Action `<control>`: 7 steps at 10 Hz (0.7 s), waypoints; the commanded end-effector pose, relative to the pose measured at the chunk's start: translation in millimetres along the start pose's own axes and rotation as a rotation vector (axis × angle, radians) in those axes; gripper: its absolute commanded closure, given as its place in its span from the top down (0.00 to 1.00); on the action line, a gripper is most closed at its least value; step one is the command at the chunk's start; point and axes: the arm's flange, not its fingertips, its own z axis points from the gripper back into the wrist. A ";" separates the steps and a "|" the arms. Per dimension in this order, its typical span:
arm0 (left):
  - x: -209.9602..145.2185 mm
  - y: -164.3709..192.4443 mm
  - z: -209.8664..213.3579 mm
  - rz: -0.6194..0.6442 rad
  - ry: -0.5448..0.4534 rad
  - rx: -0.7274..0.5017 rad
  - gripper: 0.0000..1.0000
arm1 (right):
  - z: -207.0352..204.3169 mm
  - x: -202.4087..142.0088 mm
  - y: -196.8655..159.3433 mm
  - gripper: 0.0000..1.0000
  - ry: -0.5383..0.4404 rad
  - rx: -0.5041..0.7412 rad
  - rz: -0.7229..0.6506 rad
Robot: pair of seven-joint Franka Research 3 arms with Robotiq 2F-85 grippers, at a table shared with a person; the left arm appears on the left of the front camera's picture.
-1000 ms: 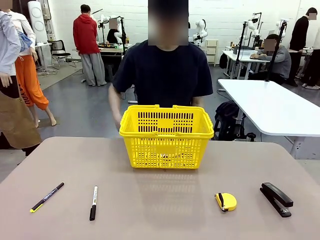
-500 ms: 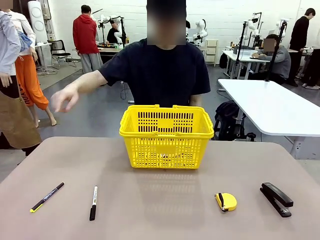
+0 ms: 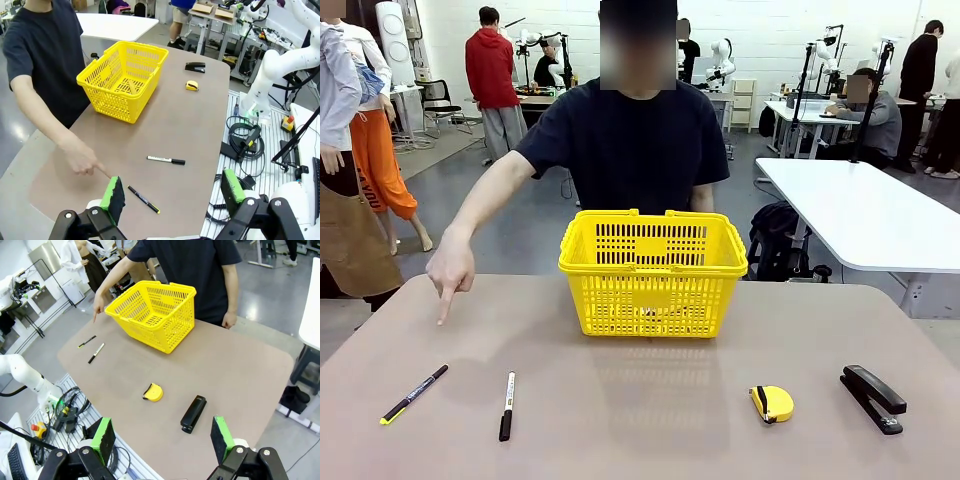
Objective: Place the items the person wants into the basket.
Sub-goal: Pick up the item the person points to and place it in the Market Basket.
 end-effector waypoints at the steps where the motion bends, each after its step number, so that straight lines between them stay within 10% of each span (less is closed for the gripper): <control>1: 0.0 0.0 0.1 0.000 0.000 0.000 1.00 | -0.4 3.8 -0.2 1.00 -0.031 0.021 0.012; 5: 34.9 -26.9 -122.9 0.045 0.611 0.161 1.00 | -0.4 3.8 -0.2 1.00 -0.031 0.021 0.012; 7: 13.9 -27.0 -183.4 0.154 0.704 0.225 1.00 | -0.4 3.8 -0.2 1.00 -0.031 0.021 0.012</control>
